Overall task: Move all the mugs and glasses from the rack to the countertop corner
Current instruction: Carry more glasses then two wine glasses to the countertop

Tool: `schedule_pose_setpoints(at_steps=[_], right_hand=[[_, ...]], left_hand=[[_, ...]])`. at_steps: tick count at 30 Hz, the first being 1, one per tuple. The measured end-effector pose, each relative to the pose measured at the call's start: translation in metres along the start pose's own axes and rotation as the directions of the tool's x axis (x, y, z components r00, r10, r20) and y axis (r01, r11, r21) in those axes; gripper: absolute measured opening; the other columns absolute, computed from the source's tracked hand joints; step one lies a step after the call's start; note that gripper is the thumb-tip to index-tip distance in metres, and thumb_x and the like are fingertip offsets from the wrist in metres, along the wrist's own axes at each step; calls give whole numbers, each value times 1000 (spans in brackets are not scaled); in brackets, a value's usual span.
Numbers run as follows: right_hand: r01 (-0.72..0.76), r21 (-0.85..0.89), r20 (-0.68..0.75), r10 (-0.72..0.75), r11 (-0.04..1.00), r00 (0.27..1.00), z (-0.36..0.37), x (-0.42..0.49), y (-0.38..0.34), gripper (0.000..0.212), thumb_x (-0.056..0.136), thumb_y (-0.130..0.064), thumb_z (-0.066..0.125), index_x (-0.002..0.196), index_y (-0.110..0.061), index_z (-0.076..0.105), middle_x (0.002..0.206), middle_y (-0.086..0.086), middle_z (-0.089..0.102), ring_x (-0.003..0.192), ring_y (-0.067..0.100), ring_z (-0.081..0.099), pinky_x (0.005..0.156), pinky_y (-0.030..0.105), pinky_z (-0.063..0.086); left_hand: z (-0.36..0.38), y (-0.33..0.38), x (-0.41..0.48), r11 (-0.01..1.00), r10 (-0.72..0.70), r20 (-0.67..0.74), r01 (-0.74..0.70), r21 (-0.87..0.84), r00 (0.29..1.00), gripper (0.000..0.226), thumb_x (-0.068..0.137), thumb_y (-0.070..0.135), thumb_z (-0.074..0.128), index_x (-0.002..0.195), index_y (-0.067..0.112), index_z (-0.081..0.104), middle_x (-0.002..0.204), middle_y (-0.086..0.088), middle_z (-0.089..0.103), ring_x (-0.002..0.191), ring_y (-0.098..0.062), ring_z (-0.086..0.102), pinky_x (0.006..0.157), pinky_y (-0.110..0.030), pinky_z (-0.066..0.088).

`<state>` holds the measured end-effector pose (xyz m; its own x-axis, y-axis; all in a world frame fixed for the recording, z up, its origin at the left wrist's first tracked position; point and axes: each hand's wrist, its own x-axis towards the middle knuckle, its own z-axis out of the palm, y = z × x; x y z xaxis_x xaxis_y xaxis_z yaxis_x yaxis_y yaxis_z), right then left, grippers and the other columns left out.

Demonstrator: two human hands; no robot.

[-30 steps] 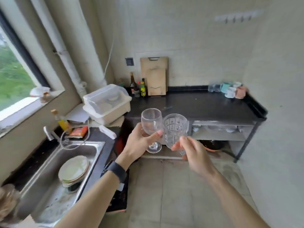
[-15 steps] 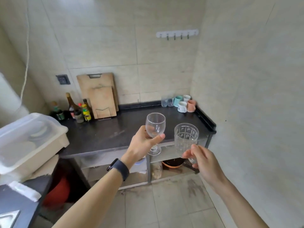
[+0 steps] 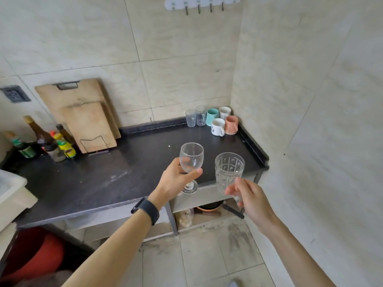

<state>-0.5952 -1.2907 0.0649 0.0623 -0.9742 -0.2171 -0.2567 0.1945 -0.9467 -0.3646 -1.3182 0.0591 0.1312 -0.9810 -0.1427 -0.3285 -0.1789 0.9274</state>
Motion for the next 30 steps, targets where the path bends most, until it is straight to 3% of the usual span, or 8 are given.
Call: schedule_pose_setpoints(at_steps=[8,14,17,19,24,27,30], right_hand=[[-142,-27,83,144,989,986,-30,129,3,40,105,-28,40,90,-3,68,87,-2,77,83,0,66,76,31,46],[-287,-17,132,287,958,949,-20,219,20,37,104,-29,42,78,-13,63,92,3,78,93,15,69,77,32,47],[-365,-25,143,365,931,920,-1,270,30,34,103,-27,43,79,-12,61,92,4,77,78,10,67,71,30,44],[-422,-27,153,421,906,894,14,304,37,31,102,-27,44,79,-14,60,90,3,77,76,10,66,68,31,43],[-543,-59,127,546,838,828,48,384,43,32,102,-30,47,85,-14,68,96,0,78,104,18,67,88,41,51],[-550,-131,122,564,825,816,62,424,41,39,104,-32,44,86,-14,74,105,1,74,101,17,61,91,41,47],[-568,-155,83,583,809,808,74,461,40,42,106,-35,40,95,-14,74,109,0,71,92,12,58,88,33,39]], left_hand=[[37,-24,111,973,-222,-109,214,-80,969,59,75,49,81,123,28,52,108,8,69,99,-11,68,94,-42,57],[59,-50,182,923,-376,-102,363,-127,921,70,64,53,82,121,28,51,109,4,69,100,-16,69,92,-46,58],[65,-64,224,902,-424,-90,412,-127,901,71,57,54,82,116,28,52,109,3,69,99,-17,69,91,-45,58],[67,-75,253,893,-445,-91,432,-129,891,65,56,53,83,110,31,53,106,2,71,97,-17,70,89,-45,59],[62,-87,330,894,-449,-91,446,-52,889,47,73,38,85,107,27,55,107,6,69,96,-13,67,87,-36,57],[56,-85,374,895,-445,-111,447,-12,889,45,75,39,83,111,22,62,106,6,71,94,-12,67,86,-32,55],[54,-84,408,889,-457,-98,458,-10,884,49,77,33,83,116,24,56,112,5,65,100,-16,64,89,-33,54]])
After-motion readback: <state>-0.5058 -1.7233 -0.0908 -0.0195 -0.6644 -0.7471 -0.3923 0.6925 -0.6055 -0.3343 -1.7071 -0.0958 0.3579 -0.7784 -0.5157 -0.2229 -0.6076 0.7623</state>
